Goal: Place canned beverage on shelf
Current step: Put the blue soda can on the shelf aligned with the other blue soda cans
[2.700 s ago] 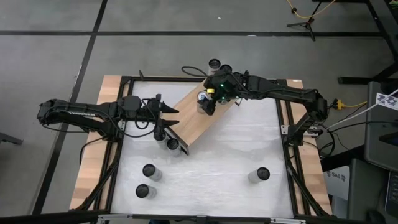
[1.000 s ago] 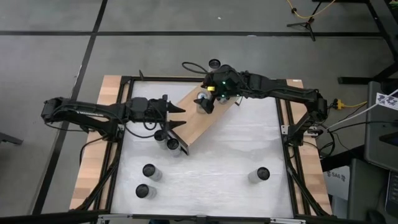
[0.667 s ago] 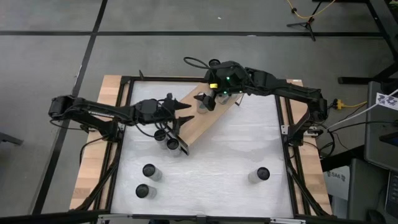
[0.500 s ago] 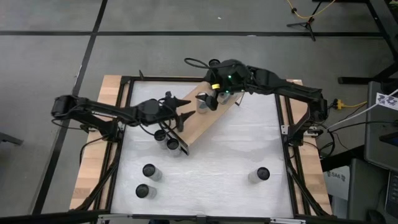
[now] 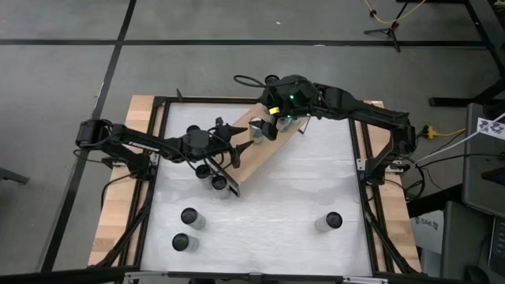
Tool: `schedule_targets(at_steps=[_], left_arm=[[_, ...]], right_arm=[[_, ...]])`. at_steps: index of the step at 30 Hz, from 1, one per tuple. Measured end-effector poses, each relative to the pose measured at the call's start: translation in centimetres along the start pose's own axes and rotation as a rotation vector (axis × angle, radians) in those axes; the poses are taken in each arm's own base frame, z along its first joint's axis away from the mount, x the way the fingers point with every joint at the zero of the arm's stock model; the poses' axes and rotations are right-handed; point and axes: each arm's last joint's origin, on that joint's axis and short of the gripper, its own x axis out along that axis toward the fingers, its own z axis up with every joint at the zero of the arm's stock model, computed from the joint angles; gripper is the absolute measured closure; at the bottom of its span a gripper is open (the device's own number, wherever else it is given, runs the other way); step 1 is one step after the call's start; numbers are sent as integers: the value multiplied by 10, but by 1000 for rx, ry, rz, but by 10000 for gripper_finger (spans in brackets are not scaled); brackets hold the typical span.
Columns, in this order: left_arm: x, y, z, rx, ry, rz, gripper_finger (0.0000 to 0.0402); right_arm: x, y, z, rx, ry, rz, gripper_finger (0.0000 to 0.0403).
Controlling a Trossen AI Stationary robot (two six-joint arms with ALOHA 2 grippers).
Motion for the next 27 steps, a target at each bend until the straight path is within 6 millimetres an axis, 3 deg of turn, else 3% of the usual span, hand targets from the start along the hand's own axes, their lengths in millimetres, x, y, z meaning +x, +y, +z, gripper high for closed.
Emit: schedule_targets(at_steps=[13,21,27], left_arm=[[0,0,0,12,1,0,156],[0,0,0,12,2,-1,156],[0,-1,0,11,3,-10,156]], right_arm=[[0,1,0,-13,-2,46,20],[-1,7,0,-257,-40,244,20],[-1,7,-1,-416,-53,261,20]])
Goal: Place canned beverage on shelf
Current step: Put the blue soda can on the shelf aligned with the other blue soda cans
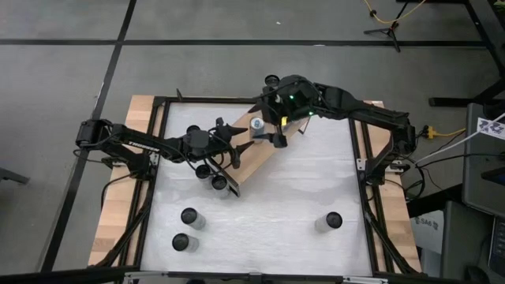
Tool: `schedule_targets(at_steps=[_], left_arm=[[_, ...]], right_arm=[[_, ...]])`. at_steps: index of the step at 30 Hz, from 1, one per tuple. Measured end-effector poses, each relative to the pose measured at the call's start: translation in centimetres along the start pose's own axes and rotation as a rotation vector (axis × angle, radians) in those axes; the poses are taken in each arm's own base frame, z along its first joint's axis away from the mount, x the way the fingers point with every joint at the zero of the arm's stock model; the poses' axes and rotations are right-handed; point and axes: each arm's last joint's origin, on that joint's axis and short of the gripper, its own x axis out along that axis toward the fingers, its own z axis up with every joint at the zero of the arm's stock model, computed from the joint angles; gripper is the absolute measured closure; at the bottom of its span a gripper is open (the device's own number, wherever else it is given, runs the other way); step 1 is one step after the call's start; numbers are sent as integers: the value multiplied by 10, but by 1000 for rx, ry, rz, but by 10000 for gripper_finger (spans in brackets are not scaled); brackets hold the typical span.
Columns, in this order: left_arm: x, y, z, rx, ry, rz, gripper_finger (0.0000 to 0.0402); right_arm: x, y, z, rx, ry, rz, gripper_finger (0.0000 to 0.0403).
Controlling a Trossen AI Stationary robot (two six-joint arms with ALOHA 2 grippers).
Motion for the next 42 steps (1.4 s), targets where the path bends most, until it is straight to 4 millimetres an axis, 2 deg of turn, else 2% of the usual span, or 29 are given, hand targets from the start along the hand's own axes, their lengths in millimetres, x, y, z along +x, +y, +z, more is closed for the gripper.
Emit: schedule_targets(at_steps=[10,16,23,35,38,42], left_arm=[[0,0,0,-12,0,-2,156],[0,0,0,-28,4,-2,156],[0,0,-1,-26,6,-2,156],[0,0,0,-24,5,-2,156],[0,0,0,-24,5,-1,156],[0,0,0,-24,5,-1,156]], right_arm=[[8,3,-17,-121,144,64,20],[27,-9,-30,-118,211,40,20],[35,-17,-37,-104,225,31,20],[49,-17,-49,-30,296,71,20],[50,-17,-49,-12,296,69,33],[50,-17,-50,19,297,63,71]])
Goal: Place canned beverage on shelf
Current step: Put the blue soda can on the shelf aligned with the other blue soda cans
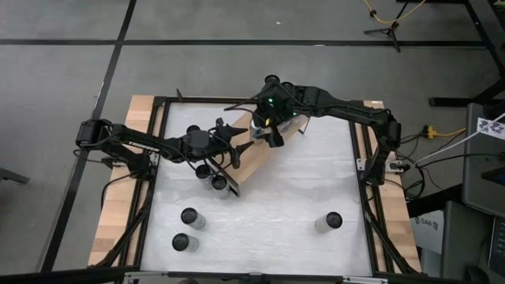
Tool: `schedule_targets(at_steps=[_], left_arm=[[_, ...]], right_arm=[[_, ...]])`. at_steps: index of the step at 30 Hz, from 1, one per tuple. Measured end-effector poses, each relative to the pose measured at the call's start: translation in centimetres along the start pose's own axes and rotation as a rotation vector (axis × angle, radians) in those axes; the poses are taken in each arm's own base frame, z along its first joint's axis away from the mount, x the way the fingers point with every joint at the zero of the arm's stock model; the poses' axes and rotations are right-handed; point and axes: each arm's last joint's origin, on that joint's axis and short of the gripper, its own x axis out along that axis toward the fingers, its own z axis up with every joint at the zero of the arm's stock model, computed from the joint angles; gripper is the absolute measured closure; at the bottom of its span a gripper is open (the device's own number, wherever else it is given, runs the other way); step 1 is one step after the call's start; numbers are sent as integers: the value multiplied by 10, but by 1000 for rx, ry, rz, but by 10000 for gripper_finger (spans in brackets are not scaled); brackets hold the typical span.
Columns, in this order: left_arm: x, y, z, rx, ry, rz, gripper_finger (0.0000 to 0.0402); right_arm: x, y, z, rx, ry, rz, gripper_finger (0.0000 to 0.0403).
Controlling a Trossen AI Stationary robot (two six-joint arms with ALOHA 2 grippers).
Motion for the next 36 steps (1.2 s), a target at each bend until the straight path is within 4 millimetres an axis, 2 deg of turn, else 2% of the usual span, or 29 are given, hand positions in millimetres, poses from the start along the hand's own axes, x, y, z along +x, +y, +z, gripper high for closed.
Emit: schedule_targets(at_steps=[7,11,19,26,36], left_arm=[[0,0,0,0,0,0,156],[0,0,0,0,0,0,156],[0,0,0,0,-1,3,156],[0,0,0,0,-1,7,156],[0,0,0,22,-1,9,156]], right_arm=[[0,0,0,106,3,-12,149],[0,-1,0,181,11,-33,170],[0,-2,-1,345,28,-91,147],[0,-3,1,495,9,-112,153],[0,-4,1,502,4,-108,149]])
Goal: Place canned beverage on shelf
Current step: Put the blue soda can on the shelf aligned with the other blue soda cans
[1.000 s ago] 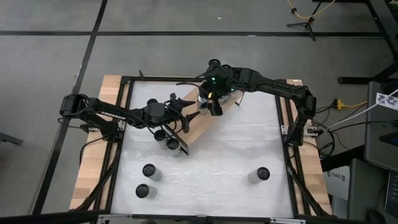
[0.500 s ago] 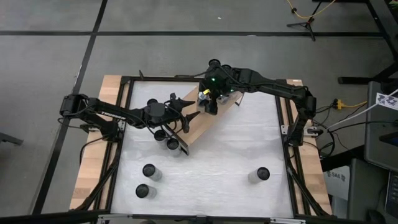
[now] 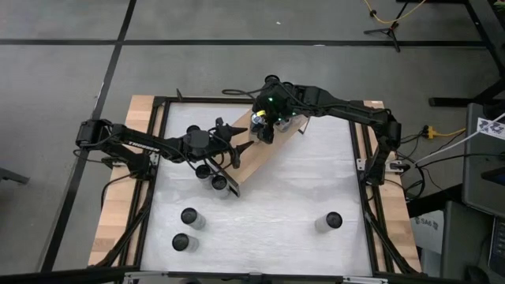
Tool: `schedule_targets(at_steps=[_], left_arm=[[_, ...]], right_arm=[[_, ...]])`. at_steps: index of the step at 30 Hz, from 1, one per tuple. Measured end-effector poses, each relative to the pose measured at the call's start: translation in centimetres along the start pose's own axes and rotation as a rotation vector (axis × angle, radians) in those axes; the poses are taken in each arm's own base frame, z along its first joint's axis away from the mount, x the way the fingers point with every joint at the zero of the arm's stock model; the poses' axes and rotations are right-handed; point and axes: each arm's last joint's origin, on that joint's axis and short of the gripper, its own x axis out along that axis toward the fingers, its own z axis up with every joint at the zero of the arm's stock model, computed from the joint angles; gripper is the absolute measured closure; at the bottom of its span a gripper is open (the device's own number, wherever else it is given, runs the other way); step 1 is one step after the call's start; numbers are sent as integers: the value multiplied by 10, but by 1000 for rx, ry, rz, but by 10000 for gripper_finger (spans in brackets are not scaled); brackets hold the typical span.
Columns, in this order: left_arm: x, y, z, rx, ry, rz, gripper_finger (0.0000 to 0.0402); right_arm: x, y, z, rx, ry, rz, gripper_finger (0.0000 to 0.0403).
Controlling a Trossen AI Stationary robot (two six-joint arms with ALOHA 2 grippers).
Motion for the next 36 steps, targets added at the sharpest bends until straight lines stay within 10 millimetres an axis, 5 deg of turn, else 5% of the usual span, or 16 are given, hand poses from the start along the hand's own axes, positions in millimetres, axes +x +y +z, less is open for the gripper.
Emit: schedule_targets(at_steps=[36], left_arm=[[0,0,0,12,0,-1,156]], right_arm=[[0,0,1,190,-10,5,148]])
